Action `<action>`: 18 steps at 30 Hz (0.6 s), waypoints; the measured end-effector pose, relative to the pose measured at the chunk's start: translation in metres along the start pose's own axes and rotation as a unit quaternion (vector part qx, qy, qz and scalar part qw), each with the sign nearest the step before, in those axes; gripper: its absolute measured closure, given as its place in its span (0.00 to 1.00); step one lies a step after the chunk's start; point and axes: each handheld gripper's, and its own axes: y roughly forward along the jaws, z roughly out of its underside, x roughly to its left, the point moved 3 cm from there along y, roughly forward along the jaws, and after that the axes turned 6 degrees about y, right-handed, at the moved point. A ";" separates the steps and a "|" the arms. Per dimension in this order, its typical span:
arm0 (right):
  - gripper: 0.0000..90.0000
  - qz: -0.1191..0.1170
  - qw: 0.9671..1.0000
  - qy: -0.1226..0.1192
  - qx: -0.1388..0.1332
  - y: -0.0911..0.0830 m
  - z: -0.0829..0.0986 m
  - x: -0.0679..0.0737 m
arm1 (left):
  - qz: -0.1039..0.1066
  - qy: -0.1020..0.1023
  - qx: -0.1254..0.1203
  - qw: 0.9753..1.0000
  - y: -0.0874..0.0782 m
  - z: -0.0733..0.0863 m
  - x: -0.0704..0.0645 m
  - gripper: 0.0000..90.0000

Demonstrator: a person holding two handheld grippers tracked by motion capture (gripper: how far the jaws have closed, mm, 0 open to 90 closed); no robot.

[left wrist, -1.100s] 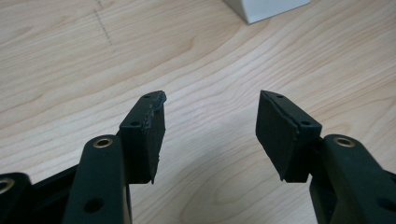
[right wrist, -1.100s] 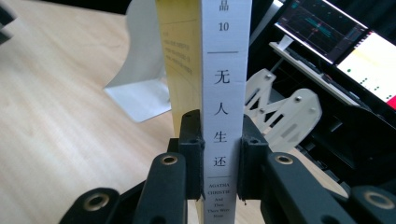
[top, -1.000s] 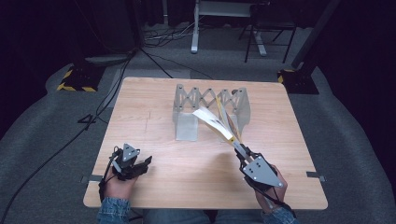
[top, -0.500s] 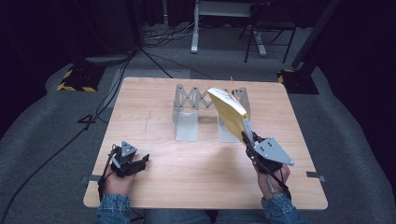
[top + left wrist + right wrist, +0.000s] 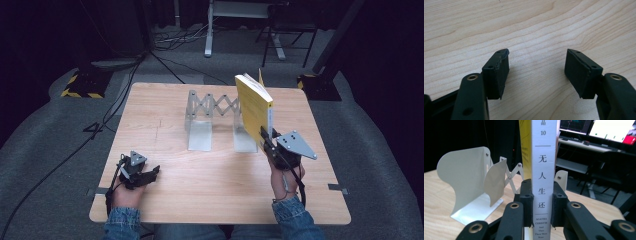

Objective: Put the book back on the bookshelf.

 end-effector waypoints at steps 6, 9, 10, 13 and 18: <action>0.85 0.013 1.000 0.017 -0.002 0.020 0.001 -0.001 | -0.001 0.000 0.001 1.000 0.000 0.000 0.000 0.40; 0.85 0.024 0.999 0.023 -0.011 0.029 0.001 -0.002 | -0.001 0.000 0.001 1.000 0.000 0.000 0.000 0.40; 0.85 0.027 0.999 0.025 -0.010 0.031 0.001 -0.003 | -0.001 0.000 0.001 1.000 0.000 0.000 0.000 0.40; 0.85 0.032 0.999 0.037 -0.012 0.040 0.003 -0.004 | -0.001 0.000 0.000 1.000 0.000 0.000 0.000 0.40; 0.85 0.034 0.999 0.037 -0.013 0.050 0.010 -0.003 | -0.002 -0.001 0.000 1.000 0.000 0.000 -0.001 0.40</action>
